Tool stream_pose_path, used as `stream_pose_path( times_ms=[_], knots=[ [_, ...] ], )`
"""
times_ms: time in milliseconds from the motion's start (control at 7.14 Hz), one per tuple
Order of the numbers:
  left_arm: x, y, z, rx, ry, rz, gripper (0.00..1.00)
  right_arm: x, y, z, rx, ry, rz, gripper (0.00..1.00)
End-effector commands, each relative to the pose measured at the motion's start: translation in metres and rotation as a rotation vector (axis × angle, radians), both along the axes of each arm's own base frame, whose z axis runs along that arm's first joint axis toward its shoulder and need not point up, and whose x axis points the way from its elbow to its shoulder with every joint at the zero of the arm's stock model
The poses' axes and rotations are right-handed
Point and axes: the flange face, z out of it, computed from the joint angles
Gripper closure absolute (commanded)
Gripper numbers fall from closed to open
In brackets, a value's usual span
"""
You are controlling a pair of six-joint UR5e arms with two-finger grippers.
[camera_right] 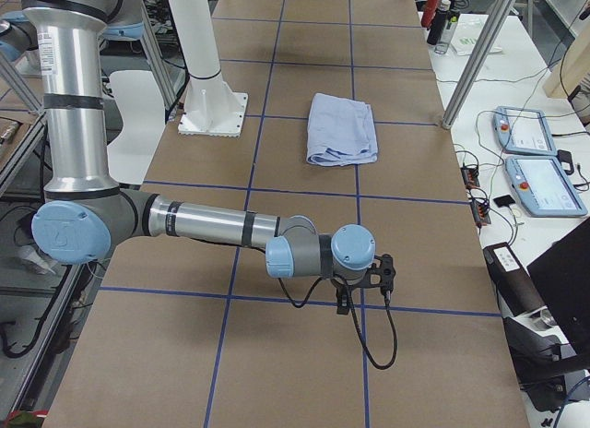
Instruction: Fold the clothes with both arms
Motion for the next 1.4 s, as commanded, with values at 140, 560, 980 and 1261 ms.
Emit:
stream_pose_path(
  times_ms=[140, 560, 980, 1261],
  knots=[
    [0.000, 0.002, -0.002, 0.000, 0.005, -0.005, 0.00, -0.004, -0.001, -0.011, -0.021, 0.010, 0.034, 0.00],
    [0.000, 0.002, -0.006, 0.007, 0.005, -0.006, 0.00, -0.031, 0.012, -0.059, -0.025, 0.096, 0.078, 0.00],
    [-0.001, 0.001, -0.009, 0.012, 0.002, -0.009, 0.00, -0.026, 0.038, -0.056, -0.004, 0.139, 0.067, 0.00],
    [-0.001, 0.001, -0.010, 0.014, 0.002, -0.009, 0.00, -0.025, 0.039, -0.057, -0.006, 0.137, 0.055, 0.00]
  ],
)
